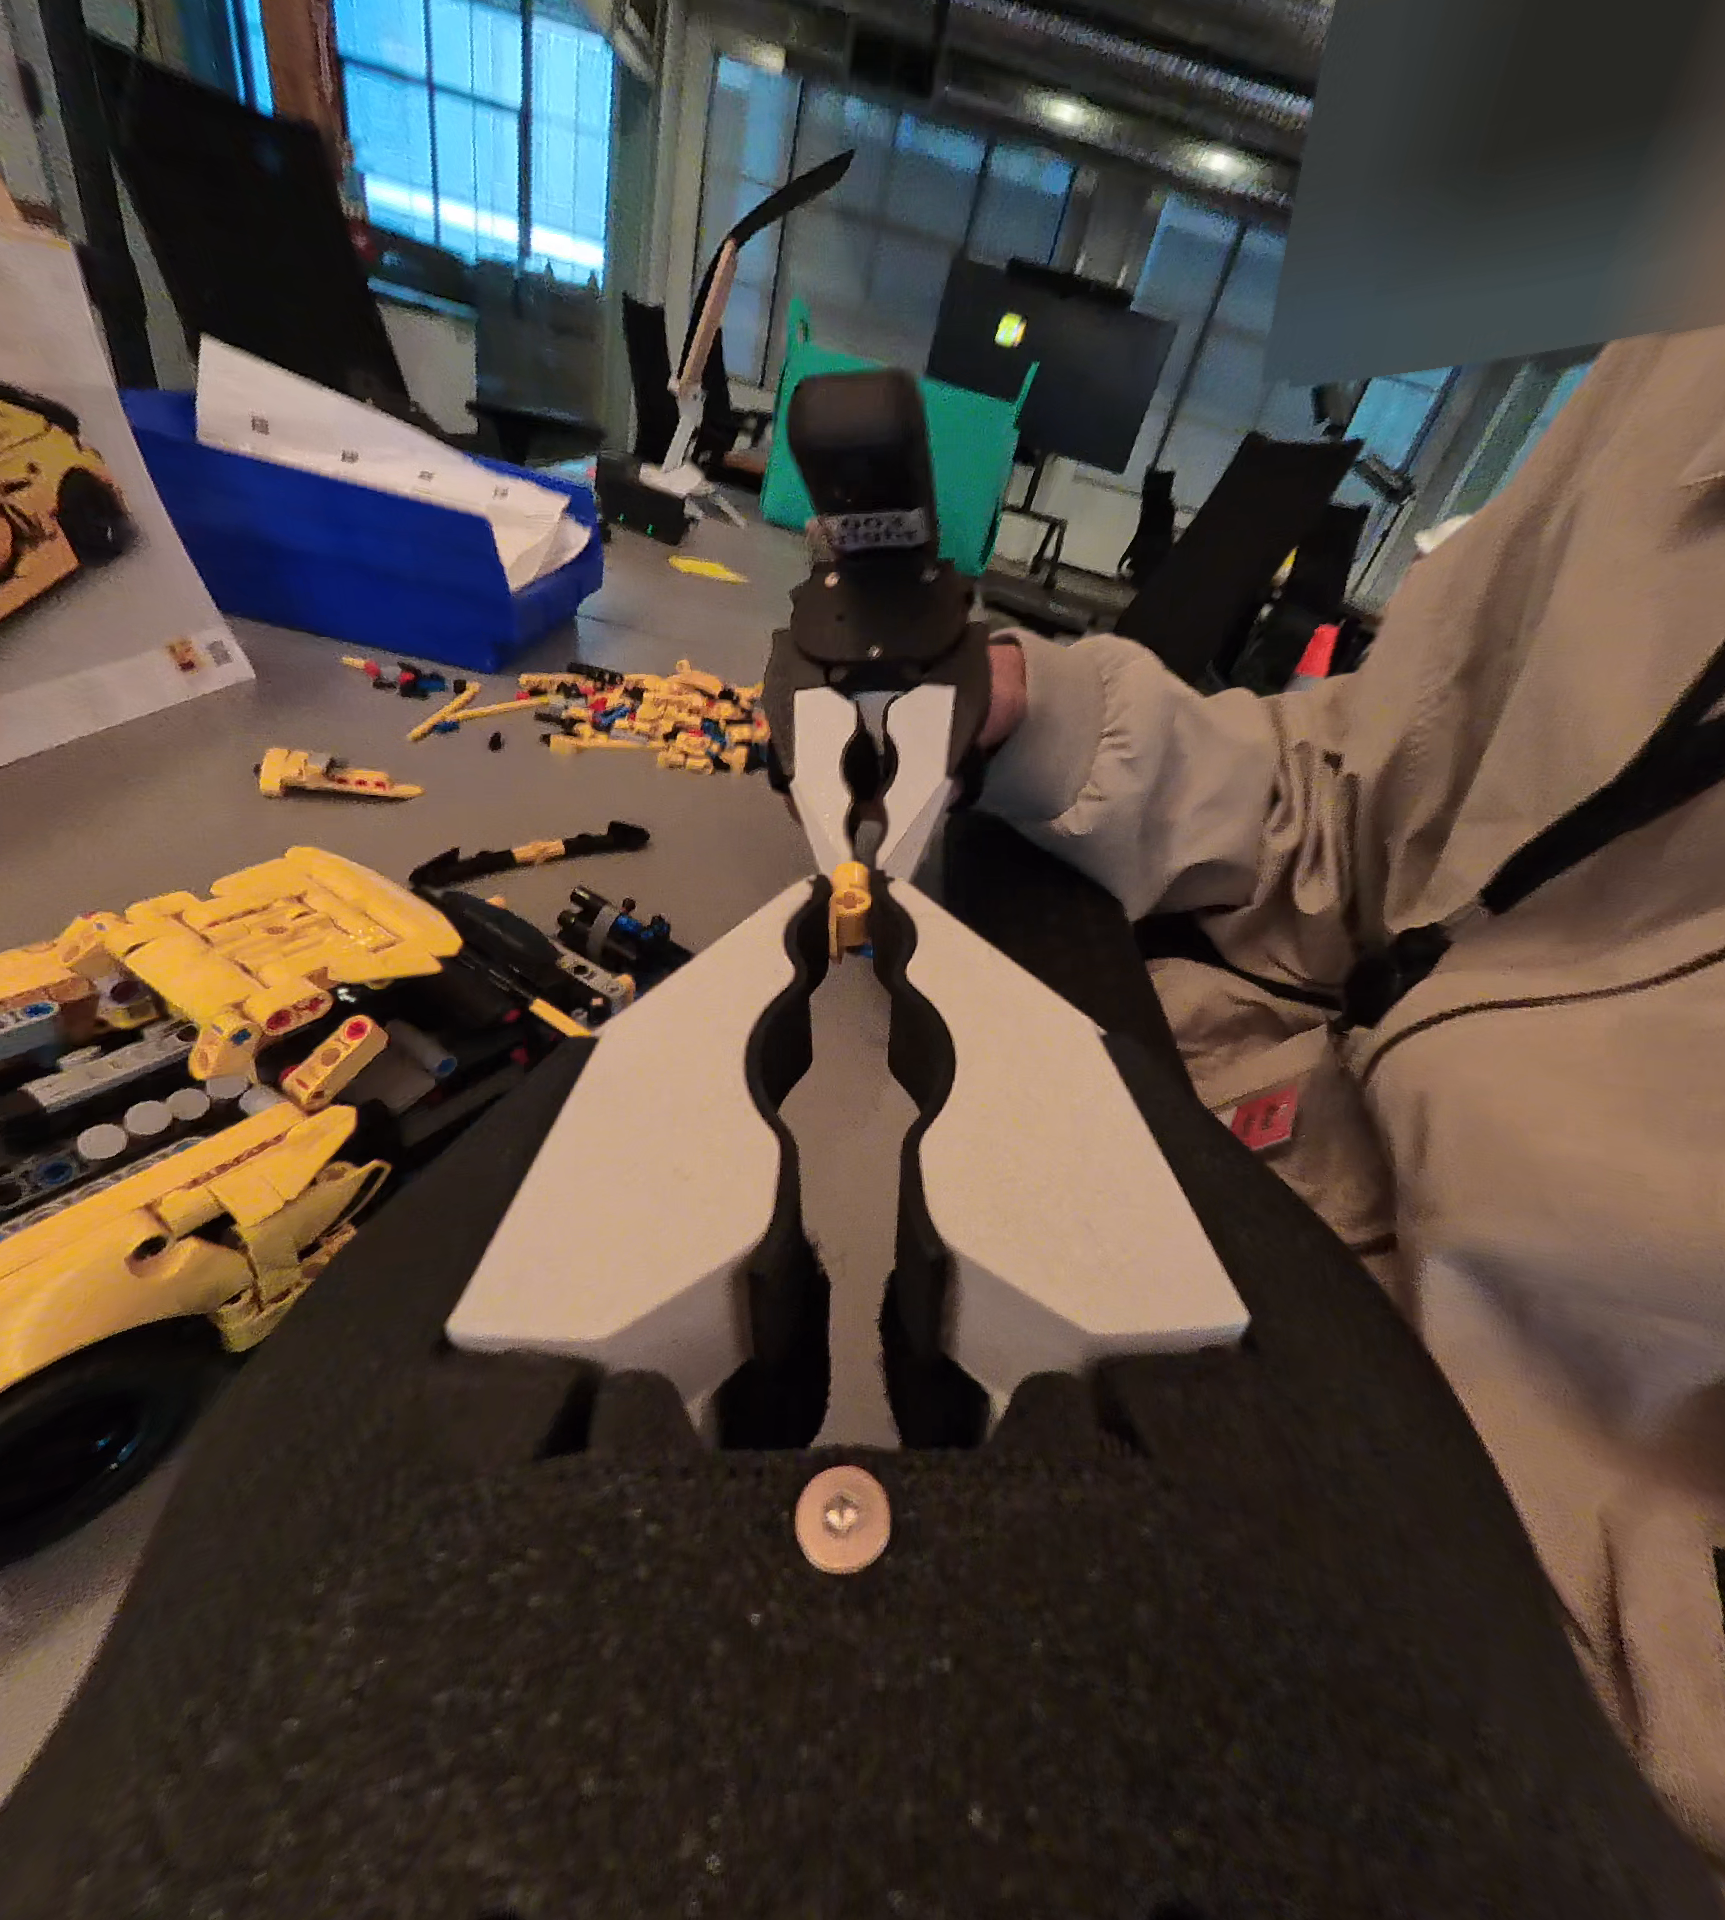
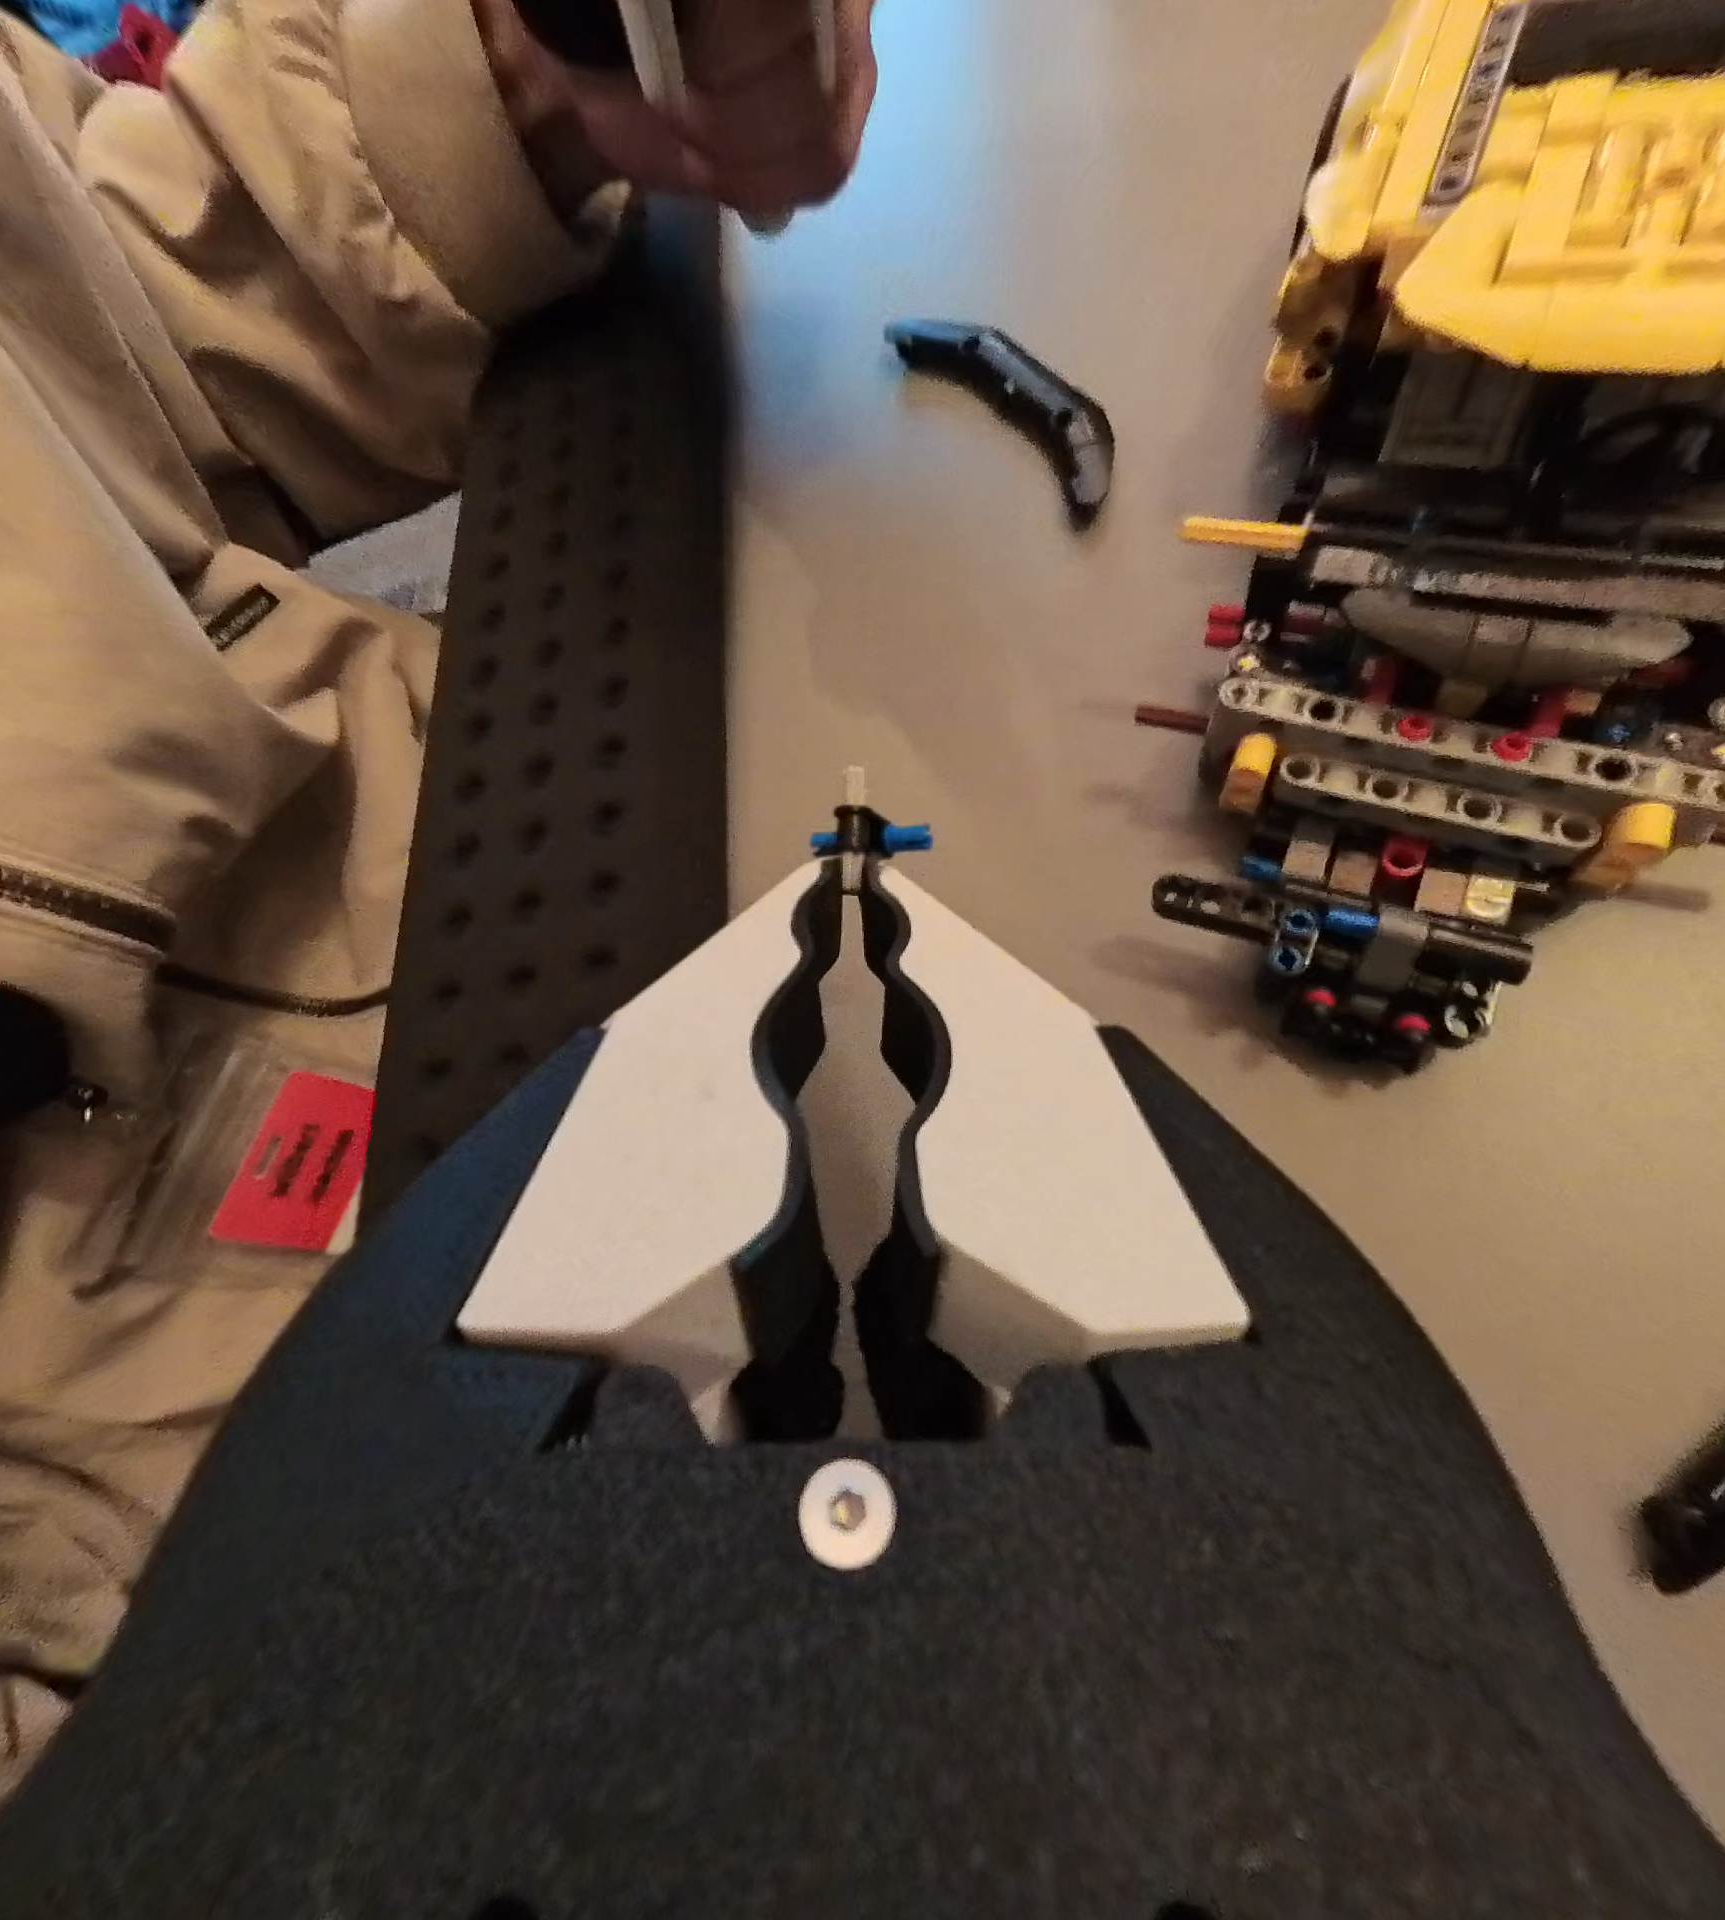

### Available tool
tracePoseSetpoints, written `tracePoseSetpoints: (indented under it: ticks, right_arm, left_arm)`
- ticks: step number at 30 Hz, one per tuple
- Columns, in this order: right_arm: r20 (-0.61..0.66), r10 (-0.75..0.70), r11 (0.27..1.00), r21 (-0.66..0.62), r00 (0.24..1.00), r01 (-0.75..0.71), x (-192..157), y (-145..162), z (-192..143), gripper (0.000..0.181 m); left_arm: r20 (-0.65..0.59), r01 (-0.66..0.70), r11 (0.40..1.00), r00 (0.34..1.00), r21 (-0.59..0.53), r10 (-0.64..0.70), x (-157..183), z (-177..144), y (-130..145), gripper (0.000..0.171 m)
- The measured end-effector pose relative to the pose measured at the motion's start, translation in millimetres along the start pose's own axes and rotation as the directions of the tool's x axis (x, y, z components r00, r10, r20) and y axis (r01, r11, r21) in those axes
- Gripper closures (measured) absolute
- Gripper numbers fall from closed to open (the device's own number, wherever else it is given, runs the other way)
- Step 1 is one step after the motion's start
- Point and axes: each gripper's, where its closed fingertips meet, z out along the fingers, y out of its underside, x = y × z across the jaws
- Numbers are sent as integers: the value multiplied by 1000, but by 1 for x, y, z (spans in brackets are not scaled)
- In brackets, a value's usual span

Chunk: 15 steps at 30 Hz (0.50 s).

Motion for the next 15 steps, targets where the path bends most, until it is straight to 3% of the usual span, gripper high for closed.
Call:
tracePoseSetpoints:
  ticks: [7, 11, 13, 15]
  right_arm:
    - [32, 66, 923, 379, 997, -73, 2, -40, -19, 178]
    - [-42, 84, 924, 377, 996, -62, 11, -34, -18, 178]
    - [-81, 82, 925, 376, 993, -46, 15, -32, -17, 178]
    - [-117, 95, 923, 382, 989, -43, 20, -29, -14, 178]
  left_arm:
    - [70, 72, 996, 995, -58, -68, -8, 28, 20, 165]
    - [108, 29, 996, 994, -85, -20, -11, 40, 25, 165]
    - [179, -35, 968, 981, -250, 81, -23, 45, 54, 165]
    - [212, -109, 889, 952, -444, 223, -33, 48, 86, 165]
